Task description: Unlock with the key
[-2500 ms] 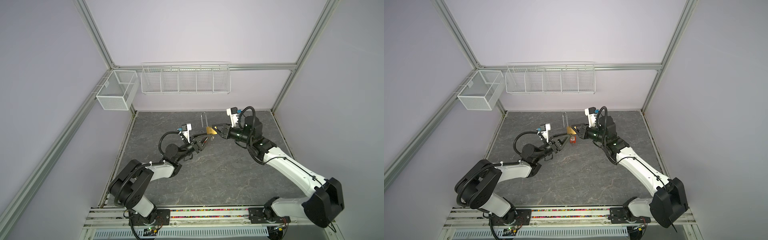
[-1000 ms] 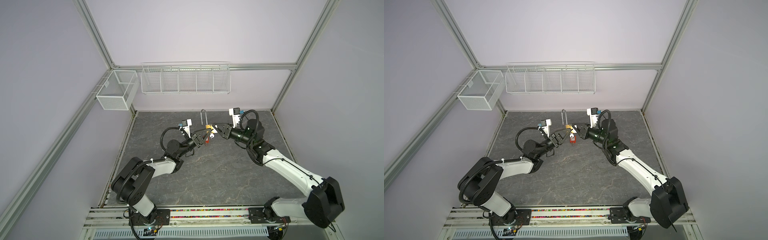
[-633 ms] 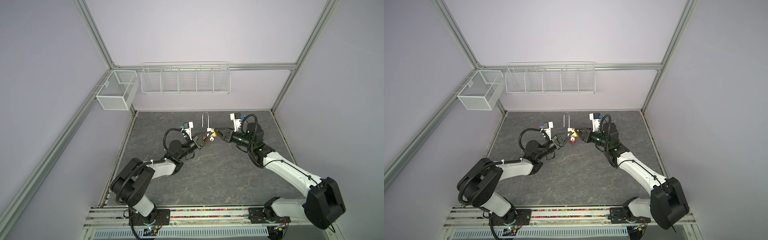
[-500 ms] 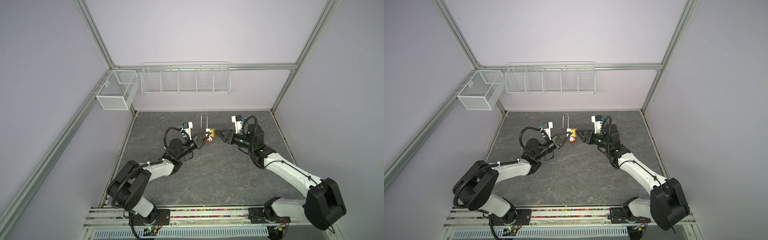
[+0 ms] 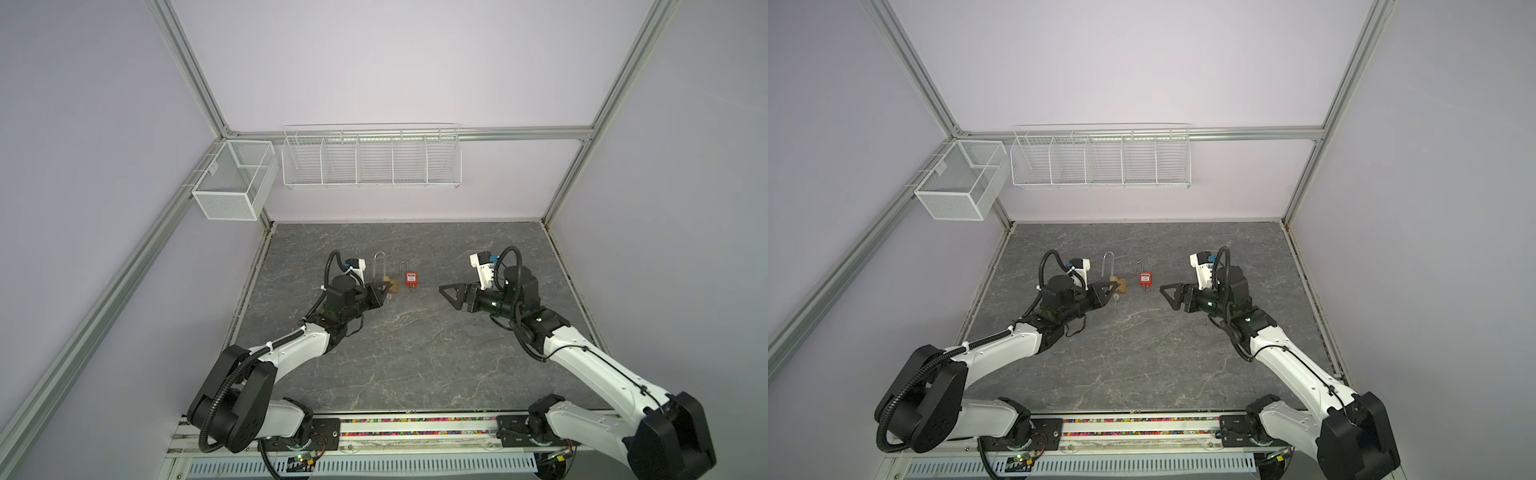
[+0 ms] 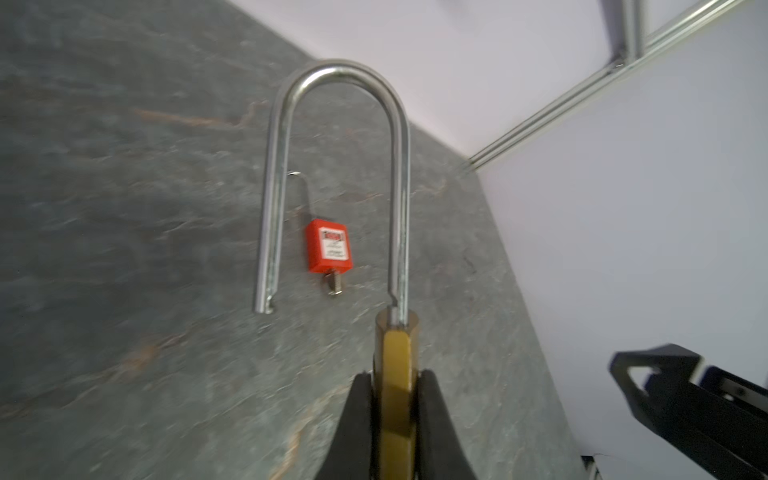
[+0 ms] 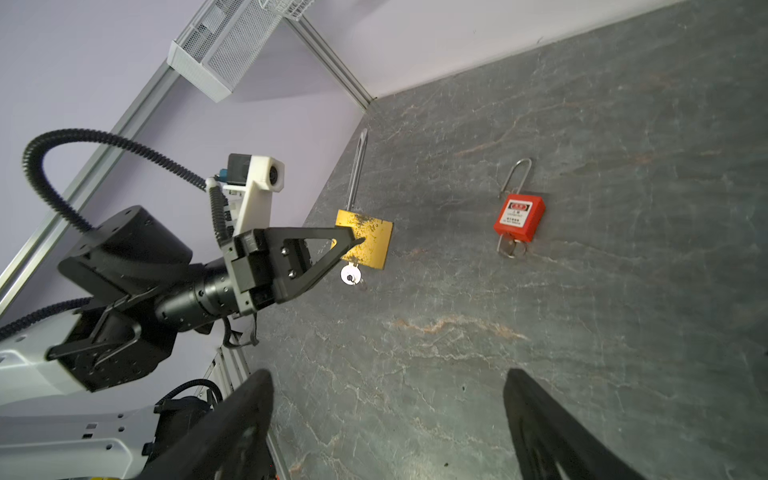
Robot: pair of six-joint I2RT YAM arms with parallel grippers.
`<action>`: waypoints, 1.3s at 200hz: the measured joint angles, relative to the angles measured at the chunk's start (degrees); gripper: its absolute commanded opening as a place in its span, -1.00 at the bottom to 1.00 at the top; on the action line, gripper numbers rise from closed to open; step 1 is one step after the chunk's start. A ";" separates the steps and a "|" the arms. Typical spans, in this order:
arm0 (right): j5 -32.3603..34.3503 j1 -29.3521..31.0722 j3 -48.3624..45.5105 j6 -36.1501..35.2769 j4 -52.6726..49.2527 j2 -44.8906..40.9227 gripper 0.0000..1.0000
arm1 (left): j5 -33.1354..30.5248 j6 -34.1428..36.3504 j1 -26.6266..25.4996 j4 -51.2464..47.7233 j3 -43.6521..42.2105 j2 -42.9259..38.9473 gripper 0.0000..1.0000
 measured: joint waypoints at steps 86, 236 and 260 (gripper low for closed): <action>-0.37 0.81 -3.41 -1.42 -1.18 -0.02 0.76 | 5.25 4.68 12.66 -12.72 5.51 14.05 -1.00; 0.31 0.85 -1.46 -3.10 -5.33 -3.41 0.76 | 16.46 -1.70 9.75 -0.79 26.47 38.71 -0.94; 0.28 0.85 -1.16 -3.15 -5.77 -3.41 0.77 | 15.45 -2.84 9.62 -2.05 26.18 38.12 -0.71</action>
